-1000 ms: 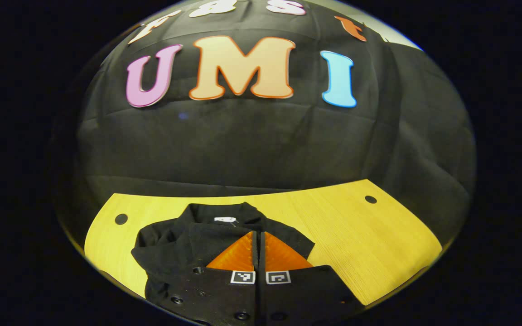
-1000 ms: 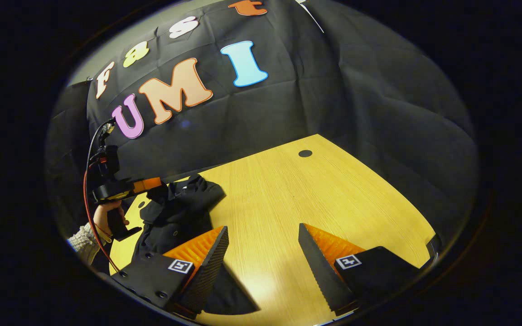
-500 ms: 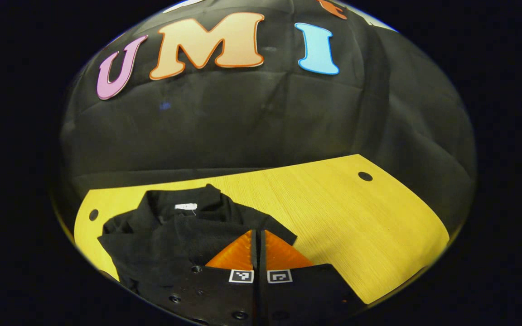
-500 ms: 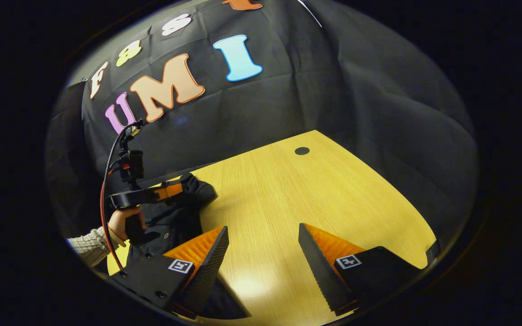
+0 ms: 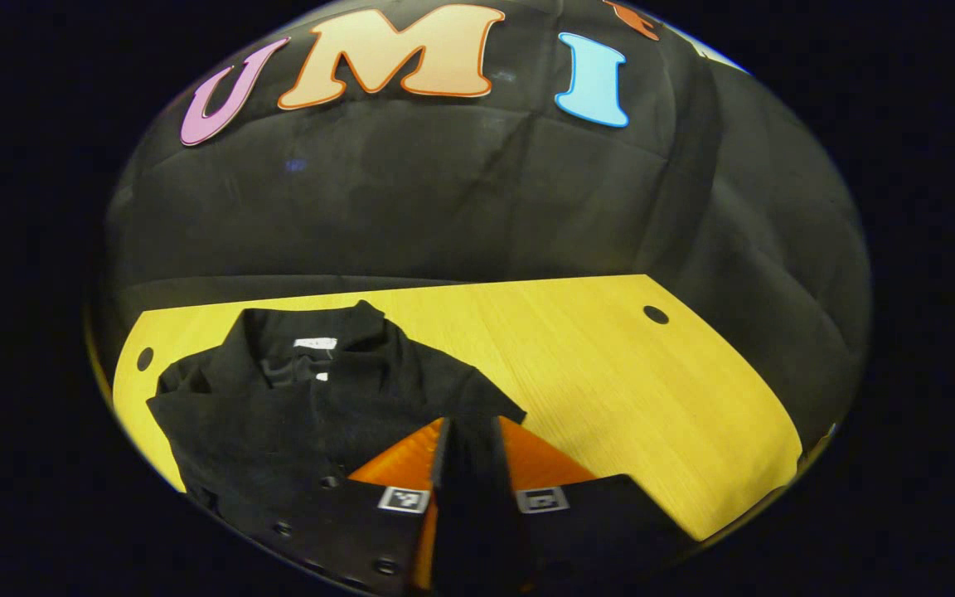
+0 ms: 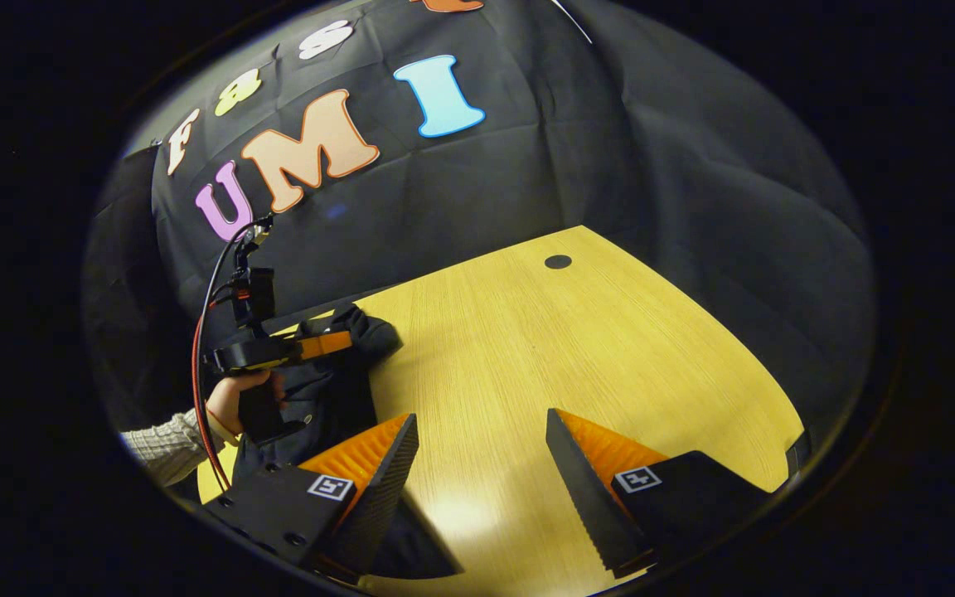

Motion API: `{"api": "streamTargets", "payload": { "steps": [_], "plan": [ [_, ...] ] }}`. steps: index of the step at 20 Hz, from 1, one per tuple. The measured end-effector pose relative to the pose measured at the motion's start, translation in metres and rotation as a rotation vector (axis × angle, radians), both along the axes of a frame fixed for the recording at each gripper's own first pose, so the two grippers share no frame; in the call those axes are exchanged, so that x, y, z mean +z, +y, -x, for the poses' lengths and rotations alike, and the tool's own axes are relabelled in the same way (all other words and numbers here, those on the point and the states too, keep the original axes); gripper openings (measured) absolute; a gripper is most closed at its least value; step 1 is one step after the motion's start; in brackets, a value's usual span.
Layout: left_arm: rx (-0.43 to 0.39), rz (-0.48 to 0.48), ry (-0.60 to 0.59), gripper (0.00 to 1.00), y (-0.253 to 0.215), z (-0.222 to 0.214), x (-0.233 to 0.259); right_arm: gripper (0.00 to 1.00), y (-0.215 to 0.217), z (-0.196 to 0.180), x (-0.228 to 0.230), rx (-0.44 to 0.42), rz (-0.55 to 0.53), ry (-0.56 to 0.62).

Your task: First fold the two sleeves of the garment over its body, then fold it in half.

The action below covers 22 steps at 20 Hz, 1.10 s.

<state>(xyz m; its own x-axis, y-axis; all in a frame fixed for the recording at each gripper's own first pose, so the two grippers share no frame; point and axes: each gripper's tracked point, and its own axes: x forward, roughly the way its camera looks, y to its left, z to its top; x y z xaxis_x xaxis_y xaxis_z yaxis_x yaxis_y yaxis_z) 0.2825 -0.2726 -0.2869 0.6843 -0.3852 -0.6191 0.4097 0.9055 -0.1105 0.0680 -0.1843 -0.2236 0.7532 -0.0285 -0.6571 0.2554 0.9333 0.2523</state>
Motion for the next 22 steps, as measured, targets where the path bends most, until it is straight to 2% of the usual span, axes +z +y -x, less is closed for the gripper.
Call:
{"api": "streamTargets", "payload": {
  "steps": [2,3,4,5,8,12,15,22],
  "plan": [
    [-0.010,-0.041,0.012,0.66,0.004,0.004,-0.003,0.98,0.004,0.000,0.001,0.012,0.010,-0.006],
    [-0.010,-0.052,0.008,0.68,0.004,0.005,-0.002,0.98,0.005,0.001,0.002,0.018,0.017,-0.006],
    [-0.011,-0.055,0.007,0.75,0.004,0.006,0.000,0.98,0.006,0.001,0.001,0.025,0.019,-0.006],
    [-0.009,-0.046,0.005,0.76,0.004,0.008,0.004,0.98,0.009,0.002,0.001,0.030,0.022,-0.008],
    [0.011,-0.015,-0.049,0.94,0.008,0.005,0.028,0.98,0.017,0.004,0.001,0.044,0.022,-0.014],
    [0.050,-0.006,-0.130,0.96,0.032,0.009,0.062,0.98,0.036,0.011,-0.002,0.075,0.021,-0.015],
    [0.075,-0.036,-0.180,0.95,0.065,0.023,0.083,0.98,0.055,0.017,-0.007,0.109,0.028,-0.008],
    [0.183,-0.127,-0.215,0.95,0.180,0.096,0.095,0.98,0.110,0.050,-0.032,0.217,0.054,0.023]
  ]
}}
